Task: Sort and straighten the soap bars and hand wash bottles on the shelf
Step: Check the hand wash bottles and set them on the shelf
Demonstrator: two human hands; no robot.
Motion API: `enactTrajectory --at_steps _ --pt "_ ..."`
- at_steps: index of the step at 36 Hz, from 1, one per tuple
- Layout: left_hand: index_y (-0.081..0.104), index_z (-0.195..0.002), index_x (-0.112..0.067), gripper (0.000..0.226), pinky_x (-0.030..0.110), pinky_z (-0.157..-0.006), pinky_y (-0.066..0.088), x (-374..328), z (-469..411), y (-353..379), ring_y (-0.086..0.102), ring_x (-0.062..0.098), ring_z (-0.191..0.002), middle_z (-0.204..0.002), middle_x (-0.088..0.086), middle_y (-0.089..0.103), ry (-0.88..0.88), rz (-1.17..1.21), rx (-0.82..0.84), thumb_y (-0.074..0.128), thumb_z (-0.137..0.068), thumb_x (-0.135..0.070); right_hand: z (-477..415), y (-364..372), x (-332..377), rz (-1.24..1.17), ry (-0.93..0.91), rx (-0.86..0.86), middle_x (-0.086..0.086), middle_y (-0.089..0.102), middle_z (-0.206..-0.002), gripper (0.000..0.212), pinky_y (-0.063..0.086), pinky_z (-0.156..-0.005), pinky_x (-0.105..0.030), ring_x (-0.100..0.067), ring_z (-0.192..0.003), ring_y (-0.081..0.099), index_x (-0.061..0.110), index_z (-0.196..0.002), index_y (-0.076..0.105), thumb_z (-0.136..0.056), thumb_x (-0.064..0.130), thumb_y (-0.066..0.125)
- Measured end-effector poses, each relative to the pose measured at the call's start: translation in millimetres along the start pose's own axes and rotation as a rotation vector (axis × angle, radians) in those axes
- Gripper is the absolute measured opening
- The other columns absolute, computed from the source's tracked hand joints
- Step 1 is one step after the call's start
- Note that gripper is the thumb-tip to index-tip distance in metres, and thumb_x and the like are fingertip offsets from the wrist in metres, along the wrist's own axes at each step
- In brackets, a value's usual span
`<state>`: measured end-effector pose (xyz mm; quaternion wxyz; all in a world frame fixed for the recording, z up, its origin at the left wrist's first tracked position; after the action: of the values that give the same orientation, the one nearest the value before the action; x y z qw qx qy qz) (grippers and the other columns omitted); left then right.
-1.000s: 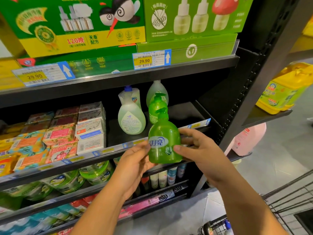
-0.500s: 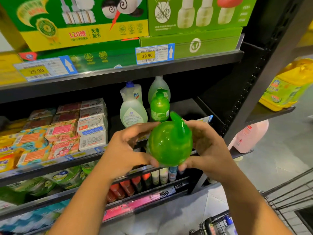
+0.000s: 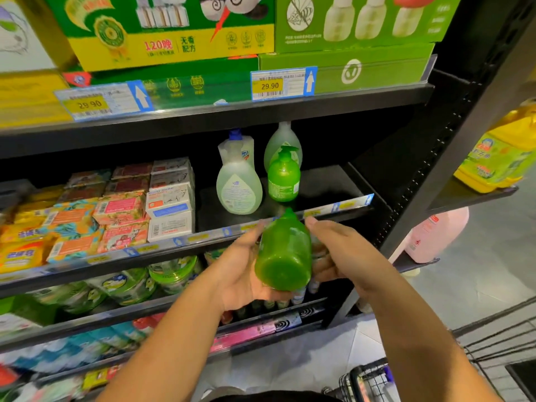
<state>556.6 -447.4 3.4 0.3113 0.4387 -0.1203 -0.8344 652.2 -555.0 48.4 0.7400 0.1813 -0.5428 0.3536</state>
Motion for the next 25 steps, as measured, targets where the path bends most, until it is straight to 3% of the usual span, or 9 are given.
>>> enactTrajectory --at_steps 2,6,9,12,14,16,19,22,25 --pt "0.075 -0.114 -0.011 0.072 0.049 -0.088 0.052 -3.6 -0.6 -2.3 0.069 0.032 -0.095 -0.117 0.018 0.07 0.05 0.221 0.035 0.041 -0.092 -0.07 4.7 -0.6 15.3 -0.103 -0.075 0.028 -0.01 0.076 -0.099 0.033 0.058 -0.071 -0.038 -0.025 -0.076 0.073 0.021 -0.11 0.07 -0.097 0.047 0.055" --pt "0.076 -0.102 -0.008 0.067 0.041 -0.078 0.057 -5.7 0.1 -6.3 0.071 0.028 -0.084 -0.098 0.013 0.073 0.14 0.429 0.116 0.043 -0.094 -0.066 10.5 -0.5 35.0 -0.476 -0.115 0.072 -0.015 0.076 -0.106 0.036 0.055 -0.085 -0.039 -0.028 -0.098 0.073 0.009 -0.116 0.066 -0.098 0.034 0.048" --pt "0.071 -0.11 -0.005 0.066 0.043 -0.075 0.056 -5.4 -1.9 -6.8 0.069 0.033 -0.083 -0.1 0.018 0.07 0.173 0.462 0.145 0.045 -0.095 -0.064 10.1 -8.4 37.2 -0.452 -0.197 -0.045 -0.012 0.075 -0.108 0.025 0.056 -0.082 -0.035 -0.023 -0.099 0.07 0.009 -0.115 0.068 -0.1 0.018 0.051" --pt "0.076 -0.102 -0.008 0.064 0.043 -0.075 0.056 -13.6 -3.4 -5.3 0.07 0.031 -0.085 -0.101 0.016 0.072 0.25 0.436 0.12 0.042 -0.096 -0.063 10.8 0.0 35.6 -0.337 -0.23 -0.012 -0.001 0.073 -0.098 0.021 0.056 -0.084 -0.035 -0.018 -0.096 0.068 0.019 -0.114 0.071 -0.097 0.016 0.059" --pt "0.074 -0.113 -0.009 0.066 0.048 -0.085 0.055 -21.3 -2.1 -5.1 0.07 0.035 -0.099 -0.116 0.018 0.07 0.277 0.381 0.083 0.043 -0.095 -0.064 6.6 8.0 30.2 -0.202 -0.213 0.015 0.009 0.07 -0.092 0.033 0.053 -0.089 -0.035 -0.012 -0.096 0.068 0.026 -0.123 0.064 -0.09 0.027 0.07" --pt "0.067 -0.128 -0.008 0.071 0.054 -0.102 0.047 -29.6 -0.4 -3.9 0.062 0.038 -0.12 -0.132 0.02 0.063 0.284 0.266 0.037 0.039 -0.096 -0.065 -1.1 15.3 22.5 -0.11 -0.168 0.047 0.014 0.07 -0.1 0.063 0.051 -0.096 -0.036 -0.008 -0.101 0.068 0.032 -0.134 0.053 -0.076 0.045 0.076" --pt "0.059 -0.135 -0.007 0.074 0.054 -0.108 0.043 -44.5 7.0 14.9 0.061 0.035 -0.123 -0.132 0.018 0.064 0.306 0.068 0.04 0.035 -0.096 -0.065 -13.5 19.3 13.0 -0.201 -0.086 0.079 0.008 0.073 -0.115 0.078 0.053 -0.097 -0.039 -0.013 -0.106 0.071 0.029 -0.133 0.052 -0.067 0.053 0.086" --pt "0.063 -0.129 -0.018 0.071 0.046 -0.098 0.052 -59.5 18.7 42.4 0.069 0.025 -0.111 -0.123 0.007 0.07 0.365 -0.161 0.018 0.044 -0.083 -0.068 -24.9 8.4 -2.7 -0.471 0.053 0.064 -0.007 0.074 -0.115 0.071 0.059 -0.083 -0.043 -0.023 -0.101 0.073 0.016 -0.13 0.06 -0.069 0.05 0.076" --pt "0.067 -0.125 -0.024 0.069 0.041 -0.101 0.052 -74.2 23.3 53.2 0.068 0.017 -0.111 -0.126 -0.002 0.068 0.443 -0.352 -0.012 0.046 -0.075 -0.068 -32.1 -1.9 -18.5 -0.762 0.134 0.103 -0.014 0.072 -0.118 0.058 0.054 -0.082 -0.042 -0.027 -0.096 0.072 0.015 -0.124 0.066 -0.079 0.052 0.067"
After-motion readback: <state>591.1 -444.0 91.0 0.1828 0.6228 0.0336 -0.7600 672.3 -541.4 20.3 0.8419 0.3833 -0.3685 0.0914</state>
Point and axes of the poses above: each hand's wrist, its own z-axis away from the middle knuckle, its own y-axis out of the palm, x = y × z, the point moved 8 cm from there along -z, towards the middle knuckle
